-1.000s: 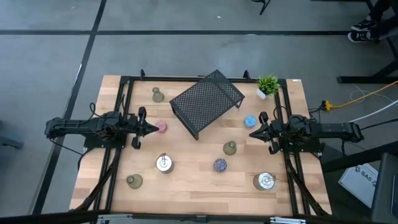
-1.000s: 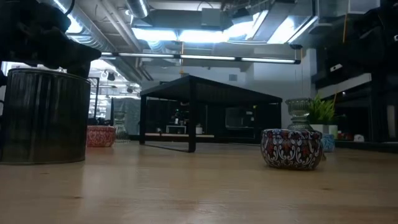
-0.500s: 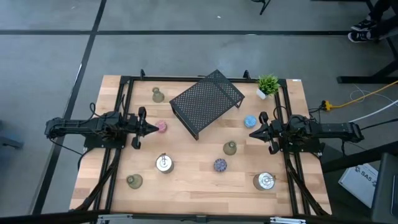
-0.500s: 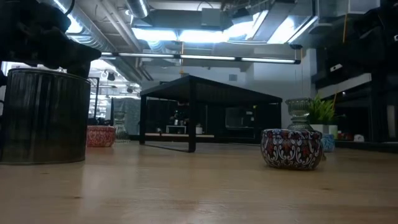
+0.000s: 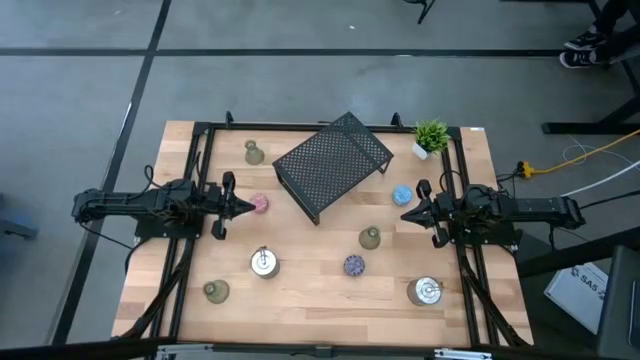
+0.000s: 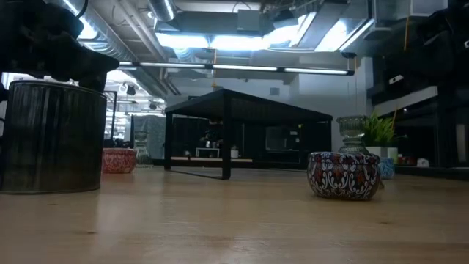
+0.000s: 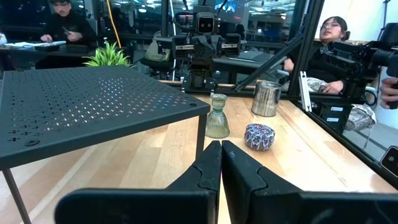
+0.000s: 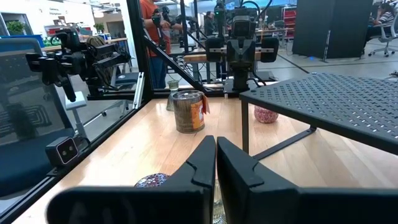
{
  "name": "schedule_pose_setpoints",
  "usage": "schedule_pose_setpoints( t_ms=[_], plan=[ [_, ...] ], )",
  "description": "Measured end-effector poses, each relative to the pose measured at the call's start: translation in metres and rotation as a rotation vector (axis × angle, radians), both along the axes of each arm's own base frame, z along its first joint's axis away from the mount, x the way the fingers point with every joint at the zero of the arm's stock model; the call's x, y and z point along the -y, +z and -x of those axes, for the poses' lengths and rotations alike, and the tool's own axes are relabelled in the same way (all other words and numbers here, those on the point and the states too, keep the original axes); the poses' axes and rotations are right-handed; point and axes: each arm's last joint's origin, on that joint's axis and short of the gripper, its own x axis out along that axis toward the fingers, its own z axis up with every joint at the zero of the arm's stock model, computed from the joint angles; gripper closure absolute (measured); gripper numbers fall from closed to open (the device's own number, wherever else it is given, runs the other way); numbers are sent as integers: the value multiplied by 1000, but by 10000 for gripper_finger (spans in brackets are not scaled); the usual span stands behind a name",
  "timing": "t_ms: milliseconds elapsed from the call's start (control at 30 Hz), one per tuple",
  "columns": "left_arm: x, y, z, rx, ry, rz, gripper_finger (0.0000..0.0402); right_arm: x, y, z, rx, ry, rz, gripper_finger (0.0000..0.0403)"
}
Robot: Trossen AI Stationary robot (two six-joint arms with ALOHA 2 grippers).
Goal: Pick & Place candle stick holders
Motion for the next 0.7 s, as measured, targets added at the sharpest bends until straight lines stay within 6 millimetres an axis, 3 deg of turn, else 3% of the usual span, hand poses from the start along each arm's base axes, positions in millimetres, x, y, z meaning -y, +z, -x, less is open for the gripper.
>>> schedule_pose_setpoints(
  t_ms=[700],
  plan=[
    [0,0,0,0,0,0,395,0,13,1,106,10,-157,385]
  ],
)
